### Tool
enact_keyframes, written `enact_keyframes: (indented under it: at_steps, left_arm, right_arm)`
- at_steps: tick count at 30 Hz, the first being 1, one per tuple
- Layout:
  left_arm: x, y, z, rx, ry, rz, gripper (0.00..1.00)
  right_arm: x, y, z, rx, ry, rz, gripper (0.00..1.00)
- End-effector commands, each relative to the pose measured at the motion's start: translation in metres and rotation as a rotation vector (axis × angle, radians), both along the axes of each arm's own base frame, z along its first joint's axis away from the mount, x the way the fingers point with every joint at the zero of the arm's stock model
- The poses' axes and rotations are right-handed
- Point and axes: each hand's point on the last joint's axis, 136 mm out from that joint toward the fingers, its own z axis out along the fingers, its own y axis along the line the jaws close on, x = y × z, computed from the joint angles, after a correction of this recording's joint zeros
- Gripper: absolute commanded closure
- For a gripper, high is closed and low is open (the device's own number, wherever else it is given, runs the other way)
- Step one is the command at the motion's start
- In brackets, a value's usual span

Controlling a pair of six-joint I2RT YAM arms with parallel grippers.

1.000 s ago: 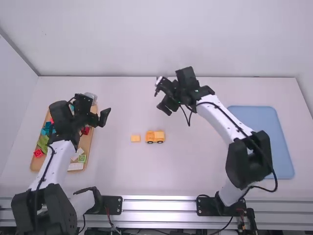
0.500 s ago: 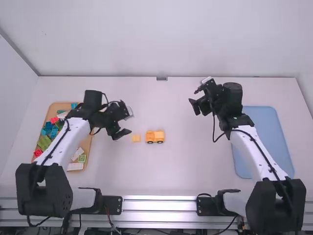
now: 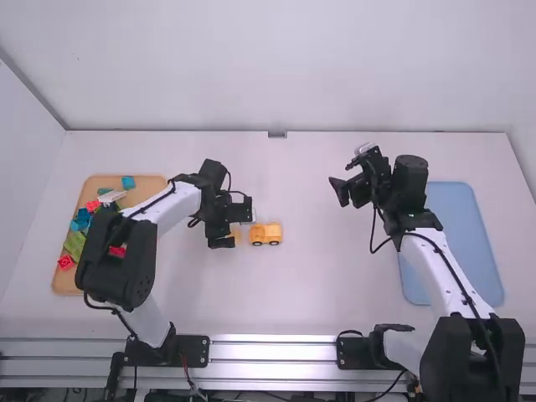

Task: Assemble lego blocks to make yellow taxi

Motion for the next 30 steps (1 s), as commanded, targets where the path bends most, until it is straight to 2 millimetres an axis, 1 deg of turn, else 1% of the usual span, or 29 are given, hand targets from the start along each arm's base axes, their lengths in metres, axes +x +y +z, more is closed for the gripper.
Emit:
enact_keyframes:
  at_steps: [1,5,10,15,19,21,22,25,28,29,30]
  left_arm:
    - [0.008,0.001,-0.007,0.018,0.025,-0.007,0.01]
    - [0.008,-0.001,-0.016,0.024,0.051,-0.012,0.0]
    - [-0.001,0.001,-0.028,0.033,0.086,-0.015,0.03]
    - [-0.004,-0.001,-0.039,0.023,0.072,-0.018,0.07]
    - [-0.01,0.003,-0.048,0.034,0.077,-0.016,0.13]
    - [-0.011,0.002,-0.049,0.033,0.077,-0.018,0.16]
    - [-0.009,0.003,-0.049,0.031,0.07,-0.014,0.25]
    - [-0.007,0.001,-0.048,0.024,0.063,-0.014,0.29]
    - [-0.006,0.001,-0.048,0.02,0.057,-0.011,0.37]
    - [-0.005,0.0,-0.049,0.019,0.054,-0.003,0.42]
    - [-0.004,0.0,-0.05,0.02,0.049,0.007,0.5]
  right_arm:
    - [-0.005,0.003,0.002,0.027,-0.002,0.024,0.02]
    - [-0.005,0.004,0.002,0.025,-0.002,0.025,0.02]
    - [-0.004,0.002,0.003,0.02,-0.007,0.024,0.02]
    - [-0.002,0.003,0.006,0.02,-0.026,0.027,0.02]
    - [-0.002,0.003,0.007,0.02,-0.031,0.027,0.02]
    - [-0.002,0.003,0.007,0.02,-0.029,0.026,0.02]
    - [-0.002,0.003,0.007,0.02,-0.029,0.026,0.02]
    - [-0.002,0.003,0.007,0.02,-0.029,0.026,0.02]
    - [-0.002,0.003,0.007,0.02,-0.029,0.026,0.02]
    - [-0.002,0.003,0.007,0.02,-0.029,0.026,0.02]
    - [-0.002,0.003,0.007,0.02,-0.029,0.026,0.02]
